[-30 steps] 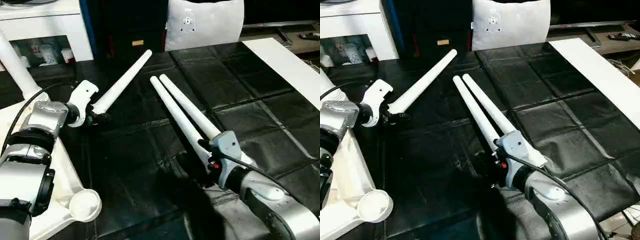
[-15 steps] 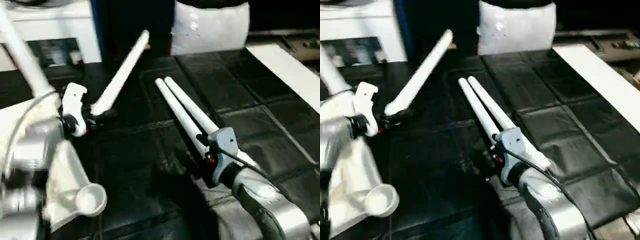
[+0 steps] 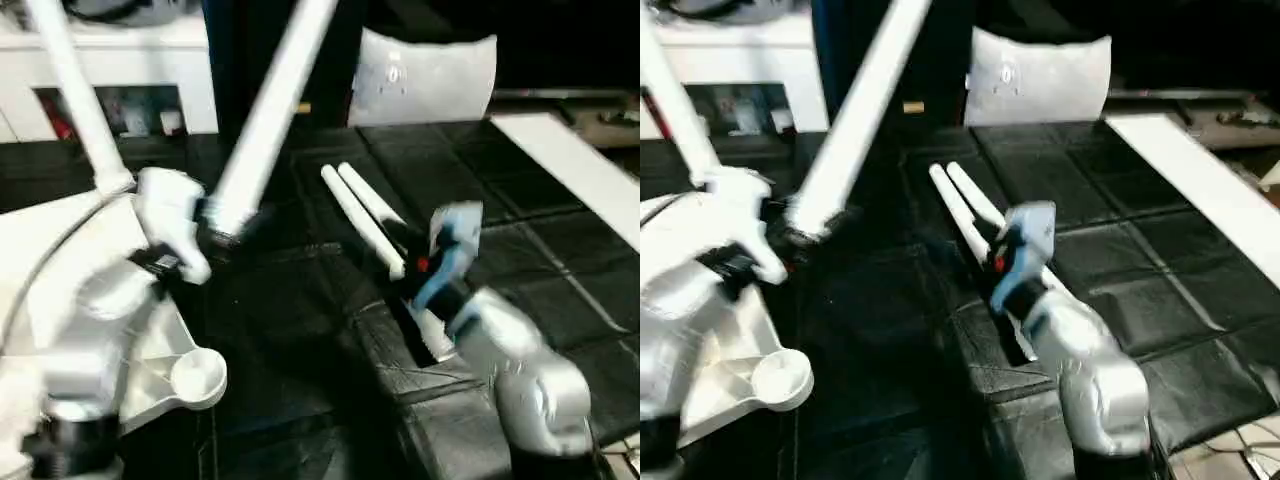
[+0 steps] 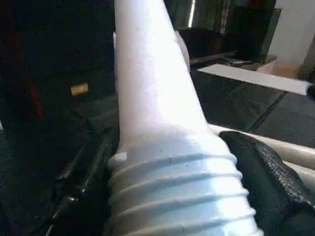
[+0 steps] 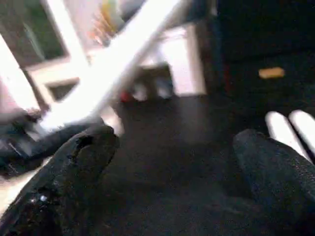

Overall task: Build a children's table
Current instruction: Pick table leg

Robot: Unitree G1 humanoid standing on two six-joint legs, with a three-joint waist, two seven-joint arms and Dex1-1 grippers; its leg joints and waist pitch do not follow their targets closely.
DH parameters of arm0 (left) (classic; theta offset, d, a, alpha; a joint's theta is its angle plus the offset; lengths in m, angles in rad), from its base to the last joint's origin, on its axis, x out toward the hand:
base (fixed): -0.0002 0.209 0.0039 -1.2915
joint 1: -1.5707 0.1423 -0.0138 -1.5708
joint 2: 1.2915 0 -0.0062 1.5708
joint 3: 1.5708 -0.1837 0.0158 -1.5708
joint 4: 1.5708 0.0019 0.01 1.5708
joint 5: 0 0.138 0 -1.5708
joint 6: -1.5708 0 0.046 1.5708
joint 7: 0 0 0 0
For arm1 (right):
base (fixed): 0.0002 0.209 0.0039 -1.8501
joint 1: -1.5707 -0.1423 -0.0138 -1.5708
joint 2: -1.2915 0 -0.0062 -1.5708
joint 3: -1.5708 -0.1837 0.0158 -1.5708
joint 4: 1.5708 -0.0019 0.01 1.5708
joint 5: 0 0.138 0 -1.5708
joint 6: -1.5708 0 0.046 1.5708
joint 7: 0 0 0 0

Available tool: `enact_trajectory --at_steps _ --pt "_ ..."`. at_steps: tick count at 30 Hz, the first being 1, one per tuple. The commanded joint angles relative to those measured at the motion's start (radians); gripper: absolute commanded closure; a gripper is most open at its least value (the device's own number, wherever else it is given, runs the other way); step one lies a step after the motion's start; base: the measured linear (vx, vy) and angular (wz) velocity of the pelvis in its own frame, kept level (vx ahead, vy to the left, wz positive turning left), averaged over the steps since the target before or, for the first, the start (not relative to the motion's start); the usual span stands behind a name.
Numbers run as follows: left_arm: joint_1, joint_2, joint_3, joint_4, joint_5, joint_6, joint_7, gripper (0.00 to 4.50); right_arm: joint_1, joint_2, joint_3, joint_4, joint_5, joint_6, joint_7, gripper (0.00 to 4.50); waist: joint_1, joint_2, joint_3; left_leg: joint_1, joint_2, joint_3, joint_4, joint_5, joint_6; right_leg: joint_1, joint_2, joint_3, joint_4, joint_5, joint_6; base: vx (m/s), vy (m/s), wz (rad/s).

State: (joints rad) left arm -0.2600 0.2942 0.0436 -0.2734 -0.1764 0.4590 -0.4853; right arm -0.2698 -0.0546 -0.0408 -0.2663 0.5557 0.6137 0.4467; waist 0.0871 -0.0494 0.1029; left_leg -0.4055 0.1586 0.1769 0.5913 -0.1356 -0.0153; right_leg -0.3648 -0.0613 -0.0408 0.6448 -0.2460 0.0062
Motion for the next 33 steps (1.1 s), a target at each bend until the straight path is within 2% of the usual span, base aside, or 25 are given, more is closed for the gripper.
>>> enact_trajectory --at_steps 1,2,7,9,11,12,13,16,18,20,21,22,26,27,30,32,33 --pt "0.005 -0.005 -0.037 -0.030 0.039 -0.034 0.020 1.49 -0.014 0.001 -0.035 0.006 0.055 0.032 0.008 0.00 -0.007 0.020 -0.078 0.048 0.075 -0.049 -0.091 -0.489 -0.147 -0.004 -0.096 0.048 -0.107 -0.380 -0.100 0.000 0.000 0.00" --pt "0.013 -0.010 -0.077 -0.021 0.095 -0.091 0.043 1.49 -0.045 0.007 -0.040 0.018 0.087 0.066 0.019 0.00 -0.008 0.019 -0.078 0.050 0.074 -0.047 -0.090 -0.493 -0.148 -0.009 -0.095 0.049 -0.109 -0.373 -0.099 0.000 0.000 0.00" --pt "0.023 -0.007 -0.150 -0.022 0.161 -0.184 0.048 1.49 -0.096 0.034 -0.059 0.049 0.149 0.118 0.001 0.00 -0.007 0.017 -0.082 0.054 0.072 -0.044 -0.085 -0.484 -0.146 -0.014 -0.097 0.053 -0.111 -0.363 -0.104 0.000 0.000 0.00" --pt "0.027 -0.008 -0.180 -0.021 0.192 -0.235 0.060 1.49 -0.116 0.047 -0.066 0.068 0.173 0.135 -0.010 0.00 -0.004 0.020 -0.083 0.056 0.074 -0.042 -0.084 -0.477 -0.148 -0.018 -0.094 0.052 -0.109 -0.341 -0.108 0.000 0.000 0.00" --pt "0.033 0.003 -0.217 -0.021 0.226 -0.285 0.060 1.49 -0.131 0.056 -0.073 0.084 0.194 0.143 -0.023 0.00 -0.006 0.019 -0.086 0.051 0.075 -0.045 -0.088 -0.462 -0.150 -0.011 -0.092 0.050 -0.102 -0.303 -0.111 0.000 0.000 0.00" --pt "0.036 0.015 -0.244 -0.015 0.266 -0.317 0.069 1.49 -0.143 0.063 -0.081 0.092 0.215 0.154 -0.028 0.00 -0.005 0.020 -0.088 0.051 0.075 -0.041 -0.087 -0.453 -0.151 -0.013 -0.090 0.050 -0.101 -0.283 -0.110 0.000 0.000 0.00" --pt "0.037 0.018 -0.252 -0.011 0.280 -0.328 0.073 1.49 -0.147 0.065 -0.084 0.094 0.220 0.160 -0.029 0.00 -0.005 0.020 -0.087 0.053 0.075 -0.040 -0.086 -0.454 -0.150 -0.016 -0.089 0.051 -0.101 -0.276 -0.109 0.000 0.000 0.00" --pt "0.035 0.017 -0.268 -0.006 0.314 -0.380 0.091 1.49 -0.167 0.073 -0.089 0.114 0.219 0.164 -0.041 0.00 -0.006 0.020 -0.091 0.047 0.074 -0.038 -0.087 -0.419 -0.152 -0.009 -0.087 0.050 -0.093 -0.221 -0.115 0.000 0.000 0.00" --pt "0.033 0.025 -0.280 -0.003 0.335 -0.396 0.092 1.49 -0.175 0.077 -0.090 0.125 0.213 0.157 -0.046 0.00 -0.006 0.019 -0.096 0.040 0.073 -0.035 -0.085 -0.355 -0.144 0.000 -0.086 0.048 -0.084 -0.149 -0.126 0.000 0.000 0.00" --pt "0.032 0.034 -0.293 0.005 0.356 -0.412 0.094 1.49 -0.182 0.084 -0.094 0.136 0.216 0.147 -0.050 0.00 -0.004 0.018 -0.098 0.039 0.072 -0.031 -0.082 -0.314 -0.132 0.003 -0.085 0.048 -0.082 -0.102 -0.129 0.000 0.000 0.00" --pt "0.032 0.034 -0.293 0.005 0.356 -0.412 0.094 1.49 -0.182 0.084 -0.094 0.136 0.216 0.147 -0.050 0.18 -0.003 0.018 -0.098 0.038 0.072 -0.029 -0.081 -0.299 -0.125 0.004 -0.084 0.048 -0.081 -0.090 -0.131 0.000 0.000 0.00" --pt "0.032 0.036 -0.294 0.013 0.368 -0.425 0.103 1.49 -0.188 0.091 -0.097 0.141 0.230 0.144 -0.053 0.36 -0.003 0.019 -0.098 0.039 0.072 -0.029 -0.080 -0.294 -0.124 0.005 -0.084 0.048 -0.080 -0.086 -0.133 0.000 0.000 0.00" --pt "0.026 0.046 -0.295 0.025 0.392 -0.458 0.111 1.49 -0.190 0.099 -0.100 0.139 0.260 0.154 -0.054 0.56 -0.003 0.020 -0.098 0.042 0.074 -0.028 -0.081 -0.305 -0.123 0.004 -0.083 0.048 -0.081 -0.108 -0.136 0.000 0.000 0.00" --pt "0.024 0.049 -0.296 0.029 0.399 -0.475 0.111 1.49 -0.190 0.101 -0.100 0.139 0.267 0.157 -0.053 0.80 -0.004 0.022 -0.096 0.043 0.074 -0.028 -0.082 -0.317 -0.126 0.002 -0.082 0.047 -0.083 -0.122 -0.134 0.000 0.000 0.00" --pt "0.021 0.055 -0.304 0.033 0.408 -0.490 0.105 1.49 -0.189 0.108 -0.107 0.142 0.282 0.162 -0.053 0.89 -0.003 0.023 -0.094 0.047 0.075 -0.029 -0.083 -0.359 -0.137 -0.004 -0.084 0.048 -0.087 -0.174 -0.131 0.000 0.000 0.00" --pt "0.019 0.055 -0.306 0.040 0.416 -0.497 0.112 1.49 -0.186 0.104 -0.103 0.141 0.289 0.172 -0.046 1.17 -0.004 0.024 -0.094 0.048 0.075 -0.031 -0.084 -0.375 -0.143 -0.005 -0.084 0.048 -0.087 -0.193 -0.127 0.000 0.000 0.00" --pt "0.019 0.054 -0.306 0.041 0.417 -0.498 0.114 1.49 -0.186 0.103 -0.102 0.141 0.290 0.174 -0.044 1.17 -0.004 0.023 -0.092 0.048 0.075 -0.031 -0.085 -0.386 -0.147 -0.006 -0.085 0.049 -0.089 -0.209 -0.126 0.000 0.000 0.00"
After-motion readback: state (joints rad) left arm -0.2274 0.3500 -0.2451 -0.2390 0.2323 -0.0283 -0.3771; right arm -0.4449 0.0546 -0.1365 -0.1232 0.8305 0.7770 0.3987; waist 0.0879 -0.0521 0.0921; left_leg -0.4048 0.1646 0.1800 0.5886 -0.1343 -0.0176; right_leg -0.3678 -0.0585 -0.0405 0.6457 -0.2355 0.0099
